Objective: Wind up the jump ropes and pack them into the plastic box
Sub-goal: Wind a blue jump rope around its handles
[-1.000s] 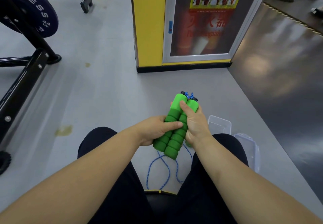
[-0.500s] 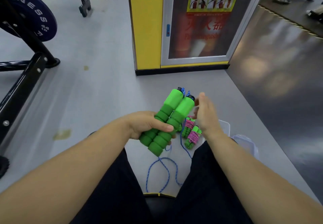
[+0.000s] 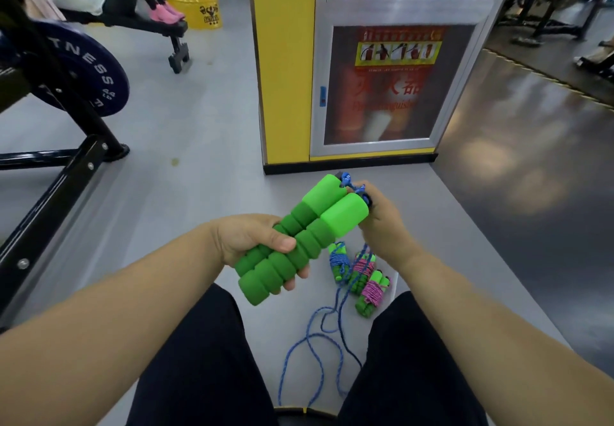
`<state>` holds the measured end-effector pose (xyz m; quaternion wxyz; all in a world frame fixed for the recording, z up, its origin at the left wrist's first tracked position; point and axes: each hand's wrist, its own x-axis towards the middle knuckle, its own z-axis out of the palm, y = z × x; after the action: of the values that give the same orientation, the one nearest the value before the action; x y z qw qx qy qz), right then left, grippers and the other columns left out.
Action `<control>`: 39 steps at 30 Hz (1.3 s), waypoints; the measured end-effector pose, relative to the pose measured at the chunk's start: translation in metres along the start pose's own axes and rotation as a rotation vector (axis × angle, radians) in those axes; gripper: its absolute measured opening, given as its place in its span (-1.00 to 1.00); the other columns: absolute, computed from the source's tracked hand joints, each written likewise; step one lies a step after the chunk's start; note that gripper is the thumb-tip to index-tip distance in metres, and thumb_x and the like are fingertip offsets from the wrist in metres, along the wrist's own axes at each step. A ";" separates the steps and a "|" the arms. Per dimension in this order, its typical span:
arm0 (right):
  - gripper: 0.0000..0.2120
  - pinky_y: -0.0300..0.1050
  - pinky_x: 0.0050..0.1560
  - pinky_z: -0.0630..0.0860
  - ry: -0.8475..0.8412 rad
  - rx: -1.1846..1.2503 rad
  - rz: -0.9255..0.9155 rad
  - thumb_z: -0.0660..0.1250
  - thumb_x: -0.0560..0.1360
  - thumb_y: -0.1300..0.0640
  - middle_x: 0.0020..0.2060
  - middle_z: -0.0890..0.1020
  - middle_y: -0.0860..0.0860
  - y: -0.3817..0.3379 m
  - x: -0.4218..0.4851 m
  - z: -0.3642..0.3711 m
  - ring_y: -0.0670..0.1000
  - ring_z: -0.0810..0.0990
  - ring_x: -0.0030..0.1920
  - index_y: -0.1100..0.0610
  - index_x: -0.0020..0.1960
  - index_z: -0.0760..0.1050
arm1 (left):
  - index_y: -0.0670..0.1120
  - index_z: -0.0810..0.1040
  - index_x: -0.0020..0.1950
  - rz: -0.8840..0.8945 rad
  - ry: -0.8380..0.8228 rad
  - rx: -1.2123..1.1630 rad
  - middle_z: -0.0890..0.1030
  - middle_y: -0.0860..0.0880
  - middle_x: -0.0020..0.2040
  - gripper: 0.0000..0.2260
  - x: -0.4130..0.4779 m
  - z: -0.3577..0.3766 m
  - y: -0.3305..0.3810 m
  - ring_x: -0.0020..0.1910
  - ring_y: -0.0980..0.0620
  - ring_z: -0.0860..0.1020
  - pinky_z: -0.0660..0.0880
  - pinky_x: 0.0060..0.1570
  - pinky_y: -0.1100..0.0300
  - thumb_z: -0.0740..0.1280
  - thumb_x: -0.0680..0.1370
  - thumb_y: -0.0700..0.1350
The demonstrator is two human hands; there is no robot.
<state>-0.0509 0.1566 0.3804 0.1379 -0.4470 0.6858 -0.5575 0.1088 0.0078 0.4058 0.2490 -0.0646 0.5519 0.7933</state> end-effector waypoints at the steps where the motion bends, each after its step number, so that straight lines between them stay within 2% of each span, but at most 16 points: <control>1: -0.83 -0.12 -0.25 0.44 0.048 -0.040 -0.005 0.20 0.48 0.20 -0.35 0.52 -0.19 0.007 -0.003 0.004 -0.16 0.47 -0.31 -0.07 -0.15 0.42 | -0.17 0.60 0.03 0.060 -0.049 -0.024 0.68 -0.11 -0.19 -0.47 0.005 0.004 -0.004 -0.29 -0.03 0.67 0.61 -0.34 0.12 0.63 0.16 0.02; 3: -0.81 -0.05 -0.28 0.38 0.101 -0.104 0.092 0.19 0.56 0.16 -0.39 0.48 -0.13 0.016 -0.009 0.015 -0.07 0.40 -0.36 -0.05 -0.20 0.37 | -0.07 0.67 0.01 0.193 -0.069 -0.099 0.69 -0.05 -0.16 -0.59 0.014 0.017 -0.008 -0.25 0.03 0.67 0.61 -0.29 0.15 0.59 0.22 0.03; 5: -0.91 0.08 -0.13 0.46 0.023 -0.221 0.182 0.16 0.59 0.12 -0.23 0.59 0.08 0.023 -0.018 0.024 0.08 0.53 -0.22 0.07 -0.03 0.43 | -0.11 0.66 -0.02 0.251 0.085 -0.158 0.69 -0.06 -0.18 -0.58 0.025 0.027 -0.003 -0.28 0.02 0.66 0.60 -0.32 0.15 0.61 0.19 -0.02; 6: -0.83 0.09 -0.07 0.48 -0.070 -0.351 0.218 0.14 0.59 0.10 -0.10 0.61 0.17 0.023 -0.023 0.025 0.17 0.57 -0.09 0.14 0.11 0.41 | -0.16 0.62 0.00 0.252 0.203 -0.139 0.68 -0.08 -0.19 -0.62 0.029 0.029 0.000 -0.28 0.00 0.66 0.60 -0.31 0.15 0.58 0.25 -0.09; 9: -0.68 0.01 -0.17 0.37 -0.340 -0.735 0.218 0.07 0.61 0.02 0.02 0.58 0.27 0.018 -0.034 0.024 0.28 0.55 0.01 0.22 0.23 0.32 | -0.19 0.57 0.00 0.101 0.505 0.119 0.67 -0.15 -0.11 -0.83 0.036 0.020 0.003 -0.21 -0.06 0.65 0.61 -0.13 0.07 0.42 0.44 -0.24; 11: -0.69 -0.01 -0.17 0.35 -0.426 -0.900 0.151 0.04 0.62 -0.02 0.05 0.58 0.21 0.012 -0.035 0.021 0.25 0.54 0.02 0.18 0.20 0.34 | -0.14 0.59 -0.04 -0.011 0.691 0.330 0.66 -0.15 -0.08 -0.84 0.036 0.009 0.003 -0.16 -0.09 0.64 0.59 -0.03 0.02 0.47 0.41 -0.21; 13: -0.71 -0.04 -0.19 0.33 -0.507 -1.061 0.063 0.03 0.63 -0.01 0.04 0.58 0.17 0.002 -0.031 0.017 0.21 0.55 0.02 0.17 0.15 0.36 | -0.11 0.58 -0.10 -0.082 0.796 0.597 0.66 -0.12 -0.12 -0.81 0.035 0.005 0.006 -0.17 -0.09 0.63 0.59 -0.08 0.09 0.51 0.37 -0.14; 18: -0.78 -0.08 -0.29 0.26 -0.695 -1.217 -0.088 0.06 0.62 -0.02 -0.15 0.52 0.08 -0.030 -0.018 0.008 0.14 0.47 -0.15 0.09 -0.03 0.39 | -0.11 0.51 0.04 -0.426 0.872 1.597 0.53 -0.06 -0.10 -0.80 0.040 0.010 0.018 -0.12 -0.07 0.52 0.40 -0.23 0.15 0.37 0.47 -0.07; 20: -0.76 -0.09 -0.33 0.26 -0.726 -1.247 -0.167 0.06 0.62 -0.04 -0.21 0.45 0.03 -0.041 -0.015 0.007 0.09 0.43 -0.18 0.07 -0.03 0.41 | -0.11 0.51 0.10 -0.561 0.817 1.785 0.53 -0.04 -0.08 -0.82 0.040 0.011 0.015 -0.12 -0.07 0.52 0.38 -0.25 0.15 0.29 0.51 -0.17; 24: -0.72 -0.10 -0.21 0.40 -0.660 -1.191 -0.270 0.14 0.58 -0.09 -0.02 0.59 0.00 -0.050 -0.002 -0.005 0.07 0.54 0.01 0.00 0.14 0.52 | -0.10 0.51 0.09 -0.586 0.666 1.941 0.36 0.01 -0.30 -0.82 0.045 0.010 0.004 -0.22 -0.05 0.44 0.34 -0.35 0.17 0.25 0.51 -0.22; 27: -0.73 -0.06 -0.12 0.46 -0.633 -0.964 -0.188 0.23 0.54 -0.10 -0.11 0.60 -0.04 -0.050 0.001 -0.017 0.01 0.52 -0.10 0.00 0.11 0.57 | -0.10 0.51 0.01 -0.458 0.739 1.600 0.49 -0.02 -0.18 -0.82 0.041 0.005 0.003 -0.18 -0.05 0.48 0.42 -0.24 0.16 0.37 0.47 -0.07; 30: -0.75 -0.11 -0.20 0.40 -0.662 -0.795 0.061 0.27 0.50 -0.12 -0.27 0.53 -0.11 -0.035 -0.008 -0.023 -0.10 0.46 -0.29 0.01 0.06 0.54 | -0.18 0.56 -0.02 -0.265 0.758 0.701 0.65 -0.10 -0.11 -0.79 0.025 -0.007 0.006 -0.17 -0.09 0.62 0.58 -0.12 0.09 0.46 0.42 -0.14; 32: -0.73 -0.12 -0.14 0.43 -0.704 -0.771 0.266 0.31 0.47 -0.14 -0.21 0.54 -0.11 -0.016 -0.017 -0.025 -0.09 0.52 -0.24 0.02 0.05 0.47 | -0.20 0.56 0.00 -0.195 0.645 0.308 0.67 -0.13 -0.13 -0.87 0.013 -0.012 0.011 -0.23 -0.08 0.65 0.62 -0.19 0.05 0.39 0.47 -0.22; 35: -0.53 -0.11 0.05 0.42 -0.577 -0.691 0.448 0.42 0.39 -0.12 0.06 0.51 0.00 0.006 -0.027 -0.025 0.01 0.51 0.06 0.11 0.15 0.37 | -0.19 0.53 0.00 -0.199 0.445 0.201 0.68 -0.11 -0.21 -0.83 0.003 -0.011 0.016 -0.29 -0.05 0.66 0.61 -0.33 0.11 0.41 0.44 -0.22; 37: -0.28 -0.15 0.22 0.36 -0.374 -0.415 0.437 0.52 0.31 -0.04 0.26 0.41 0.01 0.007 -0.026 -0.022 -0.03 0.40 0.26 0.12 0.31 0.24 | -0.19 0.53 0.00 -0.222 0.317 0.190 0.69 -0.12 -0.20 -0.56 0.001 -0.008 0.017 -0.28 -0.06 0.67 0.59 -0.35 0.12 0.58 0.21 -0.13; 39: -0.02 -0.17 0.39 0.19 -0.327 -0.122 0.354 0.58 0.24 0.04 0.44 0.21 -0.06 0.004 -0.023 -0.017 -0.15 0.20 0.41 0.02 0.46 0.04 | -0.19 0.53 0.01 -0.205 0.222 0.157 0.68 -0.13 -0.19 -0.32 0.001 -0.007 0.015 -0.28 -0.08 0.67 0.59 -0.36 0.12 0.68 -0.02 -0.03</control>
<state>-0.0520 0.1850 0.3755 0.3152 -0.4116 0.7544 -0.4027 0.0995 -0.0021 0.4152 0.2704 -0.1885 0.6266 0.7062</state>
